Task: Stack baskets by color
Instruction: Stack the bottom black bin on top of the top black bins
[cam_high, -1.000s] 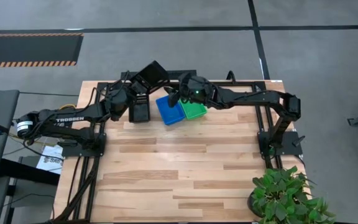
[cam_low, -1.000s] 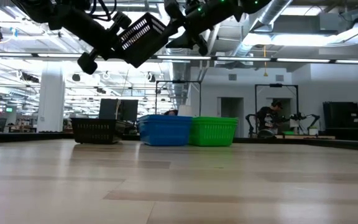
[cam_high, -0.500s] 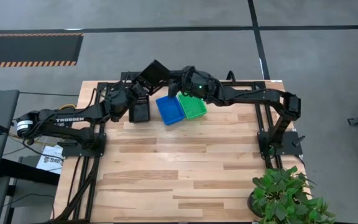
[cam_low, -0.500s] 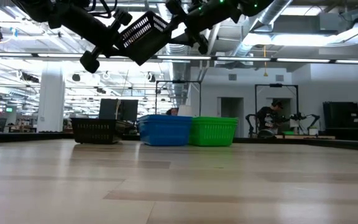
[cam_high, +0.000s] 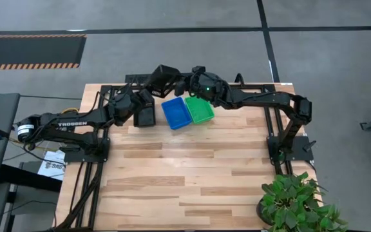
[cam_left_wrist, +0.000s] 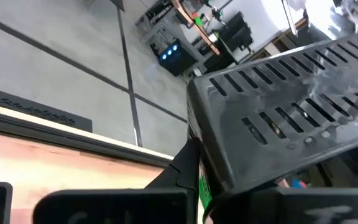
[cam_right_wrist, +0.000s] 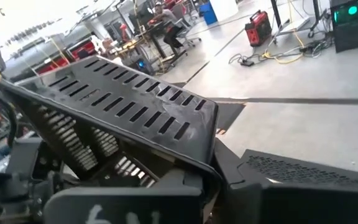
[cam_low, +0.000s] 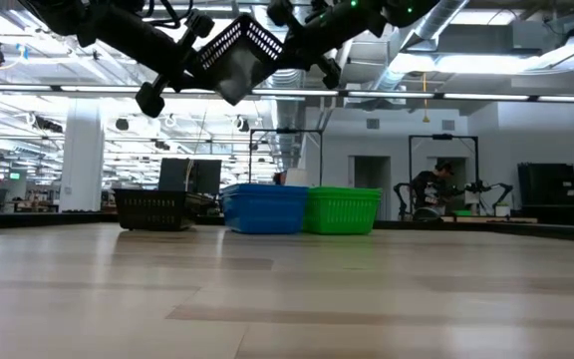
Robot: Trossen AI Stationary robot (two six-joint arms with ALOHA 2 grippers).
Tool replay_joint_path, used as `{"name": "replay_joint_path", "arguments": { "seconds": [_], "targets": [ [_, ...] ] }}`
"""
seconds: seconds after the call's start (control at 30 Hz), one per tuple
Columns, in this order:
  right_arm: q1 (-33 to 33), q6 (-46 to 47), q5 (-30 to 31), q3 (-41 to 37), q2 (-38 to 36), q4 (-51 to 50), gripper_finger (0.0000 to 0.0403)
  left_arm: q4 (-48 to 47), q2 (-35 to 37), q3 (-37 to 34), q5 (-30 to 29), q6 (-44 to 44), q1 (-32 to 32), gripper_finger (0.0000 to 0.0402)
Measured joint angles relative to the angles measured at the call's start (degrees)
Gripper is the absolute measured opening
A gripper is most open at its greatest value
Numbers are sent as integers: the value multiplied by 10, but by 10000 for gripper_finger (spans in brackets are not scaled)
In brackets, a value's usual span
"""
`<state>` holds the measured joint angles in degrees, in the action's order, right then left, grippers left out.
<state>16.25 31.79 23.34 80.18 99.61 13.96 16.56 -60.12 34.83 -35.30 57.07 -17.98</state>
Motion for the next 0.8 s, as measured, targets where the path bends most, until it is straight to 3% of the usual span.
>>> {"name": "replay_joint_path", "arguments": {
  "seconds": [0.13,0.23,0.47,0.6,0.8],
  "targets": [
    [2,26,2,0,0,-10,7,-2,0,0,27,-38,0,4],
    [10,48,-1,0,0,-22,6,-3,0,0,50,-77,0,30],
    [16,68,-13,0,0,-26,4,-11,0,0,107,-174,0,164],
    [22,66,-13,0,1,-28,3,-41,0,1,146,-174,0,239],
    [52,67,-13,0,1,-29,3,-120,1,1,255,-161,0,289]
  ]
}}
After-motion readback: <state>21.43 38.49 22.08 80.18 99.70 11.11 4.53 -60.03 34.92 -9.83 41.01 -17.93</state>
